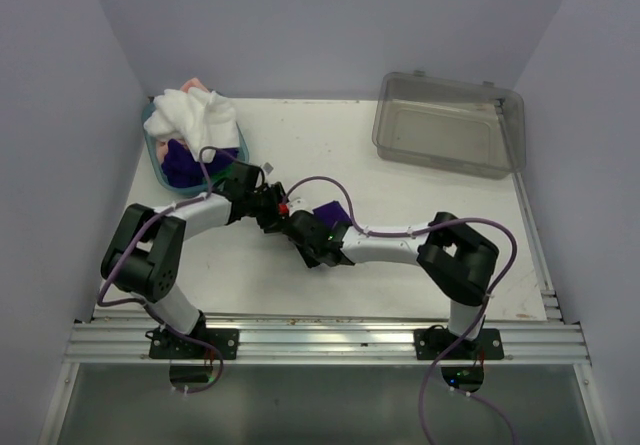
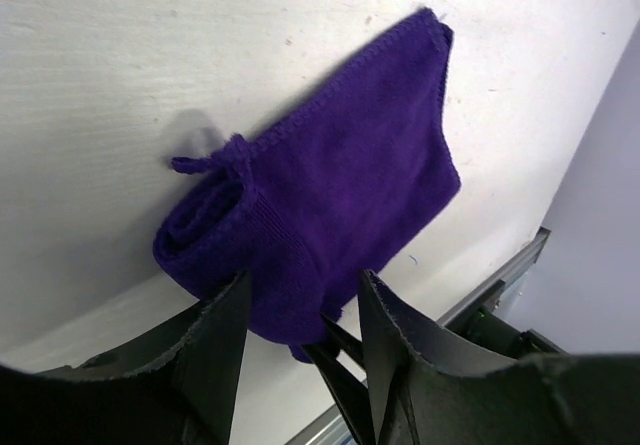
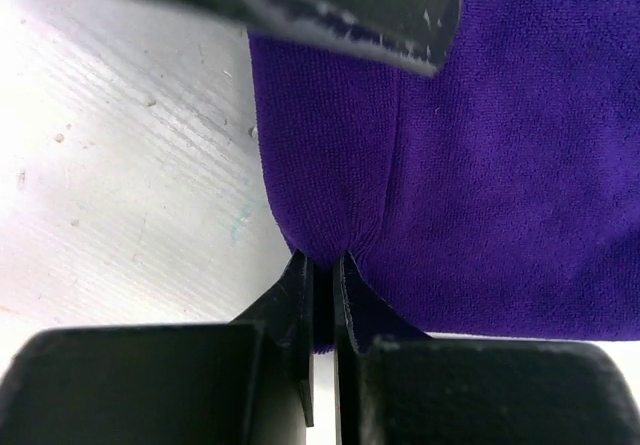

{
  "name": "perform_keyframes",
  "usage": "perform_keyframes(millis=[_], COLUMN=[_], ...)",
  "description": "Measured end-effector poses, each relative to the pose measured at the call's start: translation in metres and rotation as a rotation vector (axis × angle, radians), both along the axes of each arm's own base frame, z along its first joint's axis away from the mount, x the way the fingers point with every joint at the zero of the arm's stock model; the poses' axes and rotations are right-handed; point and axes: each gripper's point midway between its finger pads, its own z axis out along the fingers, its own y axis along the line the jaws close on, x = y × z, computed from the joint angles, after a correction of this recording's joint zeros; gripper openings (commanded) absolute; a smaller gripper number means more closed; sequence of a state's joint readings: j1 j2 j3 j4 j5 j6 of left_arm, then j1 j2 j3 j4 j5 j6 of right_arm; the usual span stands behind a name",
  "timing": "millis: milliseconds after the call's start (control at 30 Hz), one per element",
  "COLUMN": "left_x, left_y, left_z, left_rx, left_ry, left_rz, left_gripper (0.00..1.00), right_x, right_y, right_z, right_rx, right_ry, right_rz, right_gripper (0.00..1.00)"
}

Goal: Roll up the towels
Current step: Roll the towel

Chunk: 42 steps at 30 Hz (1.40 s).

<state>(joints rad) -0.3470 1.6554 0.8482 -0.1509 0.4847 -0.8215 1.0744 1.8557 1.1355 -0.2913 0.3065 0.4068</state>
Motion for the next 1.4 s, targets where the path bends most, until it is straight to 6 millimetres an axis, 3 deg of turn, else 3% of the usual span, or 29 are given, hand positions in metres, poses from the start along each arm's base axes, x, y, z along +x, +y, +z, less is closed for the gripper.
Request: perform_keyframes(millis=[133,267,400,633,867,1100,1400], left_x=[-0.004,-0.004,-0.008,-0.013,-0.005,-0.016,-0.048], left_y=[-0.002,0.000,0.013,0.029,0.041,0.046,0.044], left_z=[0.012,0.024,0.020,0.027,0.043,0.033,0.012], left_rx=[-0.036,-0.036,0.024,0.044,0.025,0.039,0.056], left_ry=[-0.012,-0.041,-0.020,-0.030,-0.082,-0.063,-0.023], left_rz=[0.005,0.018,0.050,0.089,0.137,0.140,0.107], left_gripper=[0.55,0.72,0.84,0.82,0.82,0.80,0.83], right_x=[-0.001,-0.002,-0.005,-0.024,-0.035,-0.038,-0.037], right_y=[0.001,0.004,0.015,0.024,0.022,0.014,0.002], right_z=[0.001,0.002,0.003,0.003,0.004,0.003,0.009], right_rx=[0.043,0.098,0.171,0.281,0.357,0.467,0.655], right_ry=[-0.015,-0.011,0.016,0.110,0.204,0.306,0.495], right_rz=[0.005,0.015,0.045,0.121,0.149,0.125,0.065], right_gripper=[0.00,0.00,0.00,0.00,0.00,0.00,0.00])
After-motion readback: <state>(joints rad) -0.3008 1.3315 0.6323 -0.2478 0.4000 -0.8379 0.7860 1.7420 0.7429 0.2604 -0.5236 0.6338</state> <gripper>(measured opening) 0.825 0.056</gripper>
